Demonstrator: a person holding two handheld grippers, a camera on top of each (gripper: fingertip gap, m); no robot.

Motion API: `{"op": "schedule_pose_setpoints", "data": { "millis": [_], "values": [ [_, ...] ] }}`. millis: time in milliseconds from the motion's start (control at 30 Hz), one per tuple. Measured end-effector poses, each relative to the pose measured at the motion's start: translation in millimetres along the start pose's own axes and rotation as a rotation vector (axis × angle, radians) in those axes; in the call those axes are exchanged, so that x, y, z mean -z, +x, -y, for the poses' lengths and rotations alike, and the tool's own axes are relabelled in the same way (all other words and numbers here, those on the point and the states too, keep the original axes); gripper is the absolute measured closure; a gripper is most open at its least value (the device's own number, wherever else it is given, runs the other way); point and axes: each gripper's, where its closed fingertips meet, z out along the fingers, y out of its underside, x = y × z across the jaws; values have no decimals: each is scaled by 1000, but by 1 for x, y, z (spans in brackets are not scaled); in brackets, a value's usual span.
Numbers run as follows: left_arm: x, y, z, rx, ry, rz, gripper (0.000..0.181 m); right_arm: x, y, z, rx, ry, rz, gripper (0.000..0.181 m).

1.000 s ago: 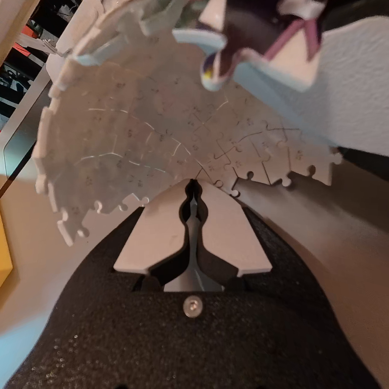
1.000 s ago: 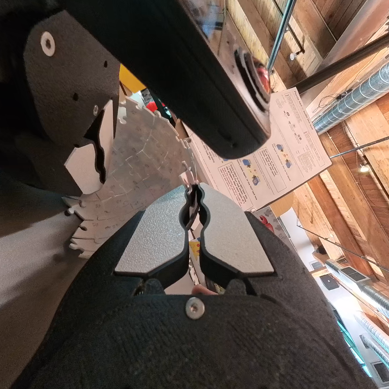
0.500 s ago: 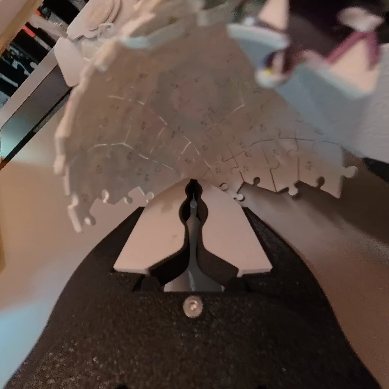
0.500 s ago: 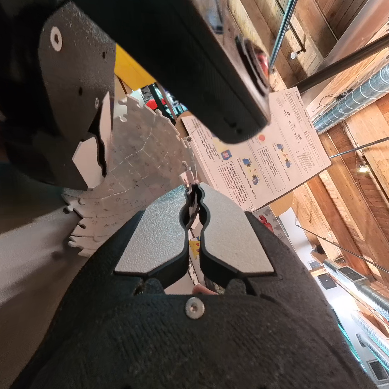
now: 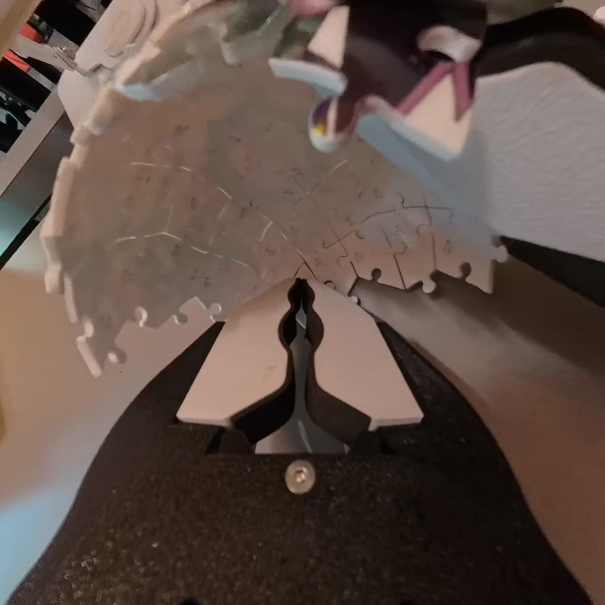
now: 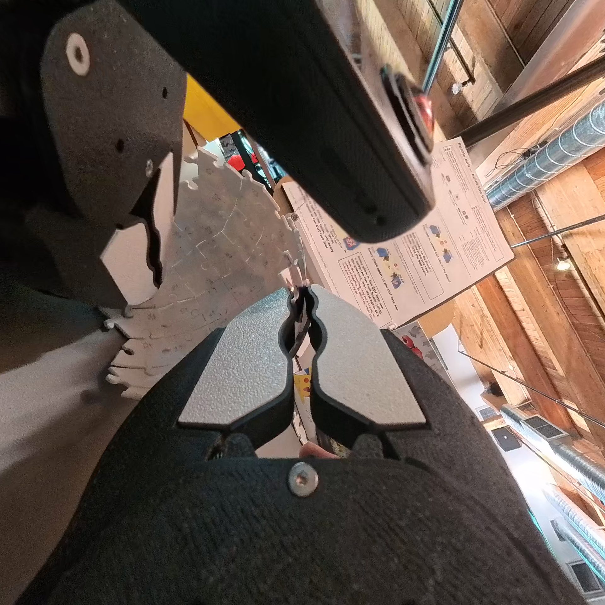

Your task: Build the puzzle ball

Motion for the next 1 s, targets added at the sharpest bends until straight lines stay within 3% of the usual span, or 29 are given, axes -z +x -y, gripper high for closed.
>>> {"op": "schedule_pose_setpoints", "data": {
  "millis": [567,733,1000],
  "values": [
    [-4,-1,0,41,-26,-16,181,-1,0,0,-7,-6,2,178],
    [-4,-1,1,-41,-31,33,181,-2,0,-1,-12,-8,2,178],
    [-2,-6,1,128,34,-38,181,-1,-1,0,1,-7,3,178]
  ]
}}
